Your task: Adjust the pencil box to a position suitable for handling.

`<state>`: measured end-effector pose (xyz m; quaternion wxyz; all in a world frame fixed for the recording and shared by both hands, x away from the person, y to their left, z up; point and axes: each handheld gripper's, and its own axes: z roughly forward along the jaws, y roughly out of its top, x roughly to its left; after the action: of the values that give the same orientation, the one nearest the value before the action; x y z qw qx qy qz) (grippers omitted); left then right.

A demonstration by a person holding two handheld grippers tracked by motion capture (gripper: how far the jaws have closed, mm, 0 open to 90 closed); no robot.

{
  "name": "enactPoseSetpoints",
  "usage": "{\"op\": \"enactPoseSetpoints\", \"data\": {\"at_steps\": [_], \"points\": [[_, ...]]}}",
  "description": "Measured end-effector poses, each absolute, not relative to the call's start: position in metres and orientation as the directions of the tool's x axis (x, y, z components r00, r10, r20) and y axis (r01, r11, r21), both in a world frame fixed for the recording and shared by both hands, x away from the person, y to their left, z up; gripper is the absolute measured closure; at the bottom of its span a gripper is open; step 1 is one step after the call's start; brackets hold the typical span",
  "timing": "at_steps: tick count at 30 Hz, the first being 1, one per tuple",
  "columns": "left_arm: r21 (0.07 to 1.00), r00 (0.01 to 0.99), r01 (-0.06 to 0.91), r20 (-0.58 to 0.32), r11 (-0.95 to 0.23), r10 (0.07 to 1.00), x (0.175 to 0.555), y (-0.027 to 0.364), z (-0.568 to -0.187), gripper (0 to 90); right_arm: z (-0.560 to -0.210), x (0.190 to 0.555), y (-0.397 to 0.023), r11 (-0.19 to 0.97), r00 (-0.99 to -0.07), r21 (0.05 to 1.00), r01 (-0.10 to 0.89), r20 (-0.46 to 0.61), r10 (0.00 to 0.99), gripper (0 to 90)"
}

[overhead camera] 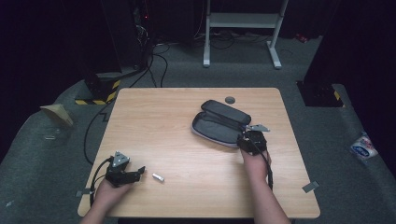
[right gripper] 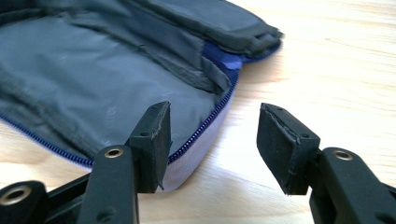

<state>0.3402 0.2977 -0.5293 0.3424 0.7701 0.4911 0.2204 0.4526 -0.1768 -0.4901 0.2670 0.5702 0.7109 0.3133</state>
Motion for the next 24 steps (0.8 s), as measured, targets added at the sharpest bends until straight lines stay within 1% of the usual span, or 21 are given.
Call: {"op": "enactPoseSetpoints", "data": {"at_steps": [3, 7, 8, 9, 10, 16, 21, 22, 24], "points": [[0.743, 0.42, 0.606, 0.006, -0.285, 0.908, 0.34, 0.298, -0.529, 21.0, -0.488, 0.451, -0.187, 0.147, -0.201, 0.75, 0.645, -0.019, 0.979, 48.7], [0.743, 0.418, 0.607, 0.006, -0.283, 0.909, 0.34, 0.298, -0.529, 21.0, -0.487, 0.45, -0.189, 0.145, -0.215, 0.75, 0.645, -0.004, 0.977, 53.4], [0.742, 0.417, 0.607, 0.006, -0.284, 0.909, 0.34, 0.298, -0.529, 21.0, -0.487, 0.45, -0.188, 0.145, -0.226, 0.75, 0.645, 0.006, 0.974, 56.4], [0.743, 0.416, 0.608, 0.005, -0.282, 0.909, 0.339, 0.297, -0.529, 21.1, -0.488, 0.45, -0.187, 0.146, -0.248, 0.753, 0.642, 0.023, 0.969, 64.7], [0.742, 0.416, 0.608, 0.004, -0.282, 0.909, 0.339, 0.297, -0.529, 21.1, -0.488, 0.45, -0.186, 0.145, -0.254, 0.756, 0.639, 0.03, 0.967, 66.5], [0.743, 0.414, 0.608, 0.004, -0.28, 0.91, 0.339, 0.298, -0.529, 21.6, -0.495, 0.455, -0.186, 0.123, -0.236, 0.737, 0.664, 0.051, 0.97, 69.4], [0.747, 0.413, 0.605, 0.003, -0.277, 0.911, 0.339, 0.299, -0.529, 24.2, -0.498, 0.457, -0.185, 0.126, -0.239, 0.732, 0.669, 0.052, 0.97, 74.0], [0.746, 0.415, 0.603, 0.009, -0.282, 0.91, 0.339, 0.3, -0.529, 26.3, -0.498, 0.456, -0.183, 0.136, -0.247, 0.733, 0.667, 0.046, 0.968, 75.9], [0.748, 0.408, 0.605, 0.004, -0.274, 0.913, 0.339, 0.3, -0.529, 27.2, -0.498, 0.455, -0.181, 0.137, -0.249, 0.732, 0.667, 0.046, 0.967, 76.4]]}}
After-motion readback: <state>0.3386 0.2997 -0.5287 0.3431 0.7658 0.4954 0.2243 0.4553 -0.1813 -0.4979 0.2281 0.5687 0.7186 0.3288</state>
